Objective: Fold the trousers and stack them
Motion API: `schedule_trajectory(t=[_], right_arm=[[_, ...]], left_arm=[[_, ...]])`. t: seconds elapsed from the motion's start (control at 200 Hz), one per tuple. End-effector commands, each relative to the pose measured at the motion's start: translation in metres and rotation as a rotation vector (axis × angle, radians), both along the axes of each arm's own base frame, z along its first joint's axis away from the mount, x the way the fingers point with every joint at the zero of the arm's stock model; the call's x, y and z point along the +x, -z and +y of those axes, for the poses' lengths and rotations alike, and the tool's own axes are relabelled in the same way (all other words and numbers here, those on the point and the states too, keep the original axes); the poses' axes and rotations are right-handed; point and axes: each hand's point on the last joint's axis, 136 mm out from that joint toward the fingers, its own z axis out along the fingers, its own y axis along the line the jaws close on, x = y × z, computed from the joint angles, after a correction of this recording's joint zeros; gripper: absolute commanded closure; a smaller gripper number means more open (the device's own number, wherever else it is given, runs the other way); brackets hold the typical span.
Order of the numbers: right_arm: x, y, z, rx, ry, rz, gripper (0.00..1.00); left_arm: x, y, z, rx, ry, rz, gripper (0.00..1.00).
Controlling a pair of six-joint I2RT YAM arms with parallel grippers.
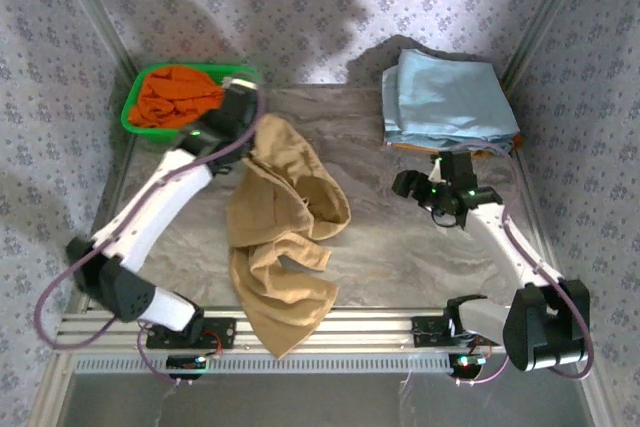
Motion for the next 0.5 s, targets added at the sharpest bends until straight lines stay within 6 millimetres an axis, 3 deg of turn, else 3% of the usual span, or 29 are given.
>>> schedule_trajectory(t=[0.0, 0.045, 0.095, 0.16, 0.205, 0.255, 0.32, 0.495], right_arm=[[0.015, -0.017, 0.020, -0.024, -0.024, -0.054, 0.18], [0.016, -0.018, 0.028, -0.029, -0.043, -0.052, 0.17], [0.018, -0.018, 0.035, -0.035, -0.060, -0.051, 0.17], [0.017, -0.019, 0.044, -0.042, -0.086, -0.052, 0.17], [0.015, -0.019, 0.050, -0.046, -0.101, -0.051, 0.16], [0.012, -0.019, 0.058, -0.047, -0.125, -0.052, 0.16], [0.005, -0.016, 0.071, -0.064, -0.172, -0.047, 0.16], [-0.010, 0.005, 0.106, -0.088, -0.277, -0.014, 0.18]], left_arm=[[-0.009, 0.024, 0.047, -0.221, -0.112, 0.049, 0.91], [-0.009, 0.032, 0.076, -0.280, -0.217, 0.053, 0.69], [-0.010, 0.041, 0.101, -0.347, -0.304, 0.064, 0.60], [-0.012, 0.055, 0.135, -0.445, -0.440, 0.062, 0.36], [-0.015, 0.065, 0.151, -0.523, -0.520, 0.067, 0.19], [-0.020, 0.070, 0.163, -0.566, -0.579, 0.074, 0.09], [-0.026, 0.073, 0.160, -0.595, -0.586, 0.087, 0.07], [-0.051, 0.088, 0.094, -0.634, -0.401, 0.144, 0.04]])
